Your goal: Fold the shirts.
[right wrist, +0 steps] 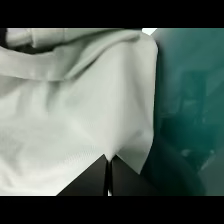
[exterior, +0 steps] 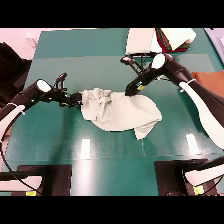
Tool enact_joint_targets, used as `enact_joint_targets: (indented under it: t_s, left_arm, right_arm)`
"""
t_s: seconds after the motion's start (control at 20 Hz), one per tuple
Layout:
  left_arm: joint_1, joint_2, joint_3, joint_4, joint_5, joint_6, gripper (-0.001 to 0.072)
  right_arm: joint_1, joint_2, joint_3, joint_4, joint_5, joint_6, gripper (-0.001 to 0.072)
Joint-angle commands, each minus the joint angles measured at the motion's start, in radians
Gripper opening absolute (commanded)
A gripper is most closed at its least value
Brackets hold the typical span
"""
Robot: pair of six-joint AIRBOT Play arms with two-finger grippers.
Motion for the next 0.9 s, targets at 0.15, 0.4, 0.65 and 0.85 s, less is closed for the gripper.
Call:
enact_joint_targets:
  t_s: [0.15,0.4,0.65,0.85]
  left_arm:
    - [-0.001,0.254,0.246,0.154,0.027,0.000,0.0021]
    - [-0.001,0.546,0.560,0.234,0.026,0.000,0.0020]
    - [-0.002,0.686,0.727,0.231,0.026,0.001,0.0020]
    - [-0.002,0.694,0.811,0.230,0.044,0.020,0.0020]
  right_arm:
    - [-0.054,0.265,0.002,0.000,-0.106,0.005,0.0019]
    - [-0.144,0.577,0.004,0.003,-0.148,0.033,0.0019]
    - [-0.178,0.801,0.006,0.002,-0.245,0.074,0.0018]
    - [-0.177,0.885,0.006,0.003,-0.346,0.112,0.0018]
